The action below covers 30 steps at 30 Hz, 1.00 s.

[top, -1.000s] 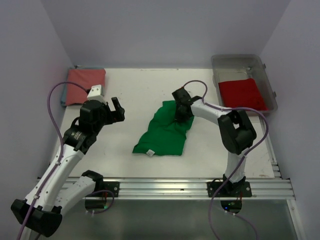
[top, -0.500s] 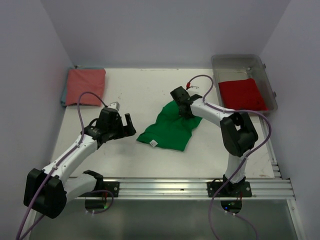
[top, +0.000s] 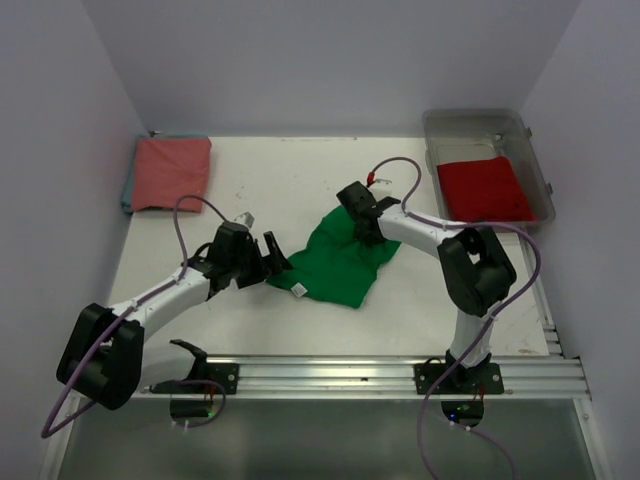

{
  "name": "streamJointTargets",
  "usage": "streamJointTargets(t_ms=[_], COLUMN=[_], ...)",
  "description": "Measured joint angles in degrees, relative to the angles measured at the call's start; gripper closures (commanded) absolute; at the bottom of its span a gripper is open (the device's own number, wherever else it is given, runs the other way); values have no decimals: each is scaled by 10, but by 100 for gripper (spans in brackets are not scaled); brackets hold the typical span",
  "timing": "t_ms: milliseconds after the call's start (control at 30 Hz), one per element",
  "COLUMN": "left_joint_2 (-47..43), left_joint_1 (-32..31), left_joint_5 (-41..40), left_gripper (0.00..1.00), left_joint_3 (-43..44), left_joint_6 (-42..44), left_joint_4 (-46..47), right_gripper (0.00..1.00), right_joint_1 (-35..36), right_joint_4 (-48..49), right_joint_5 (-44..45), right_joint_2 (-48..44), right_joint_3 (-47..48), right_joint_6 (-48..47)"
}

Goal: Fold and stack the t-shirts

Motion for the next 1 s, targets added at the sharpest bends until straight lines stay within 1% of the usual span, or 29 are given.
streamJointTargets(t_ms=[267, 333, 367, 400, 500, 533, 567, 633, 667, 700, 767, 800, 833, 867, 1000], left_joint_2=[62, 67, 69, 73, 86, 90, 94, 101, 103, 104, 107, 108, 108, 108, 108], left_joint_1=[-8, -9, -9, -10, -11, -11, -12, -12, -12, -12, -12, -12, -12, -12, -12], left_joint_5=[-7, -9, -9, -9, -8, -8, -9, -8, -8, -9, -11, -12, -14, -16, -23], left_gripper=[0, 2, 4, 11, 23, 24, 25, 28, 30, 40, 60, 84, 96, 100, 100], left_joint_3=[-7, -7, -7, -7, -7, -7, -7, -7, -7, -7, -7, -7, -7, -7, -6], left_joint_6=[-29, -32, -32, -33, -39, -41, -41, -42, -42, -42, -42, -43, -45, -43, -37], left_joint_4=[27, 39, 43, 49, 70, 75, 80, 93, 95, 99, 99, 99, 99, 99, 98], right_gripper=[100, 100, 100, 100, 100, 100, 82, 66, 56, 41, 33, 29, 27, 27, 26], right_joint_1=[1, 1, 1, 1, 1, 1, 2, 2, 2, 2, 2, 2, 3, 4, 8], right_joint_4=[16, 20, 20, 20, 21, 22, 24, 27, 28, 29, 30, 30, 31, 31, 35], right_joint_5=[0, 0, 0, 0, 0, 0, -1, -2, -3, -4, -7, -10, -12, -14, -15], right_joint_2=[-2, -4, -5, -7, -8, -8, -9, -11, -12, -15, -24, -31, -37, -45, -86], right_joint_3=[-22, -26, -28, -29, -31, -31, -33, -37, -39, -42, -49, -53, -57, -61, -80], right_joint_6=[-2, -2, -2, -2, -2, -2, -3, -5, -7, -9, -12, -14, -16, -17, -18])
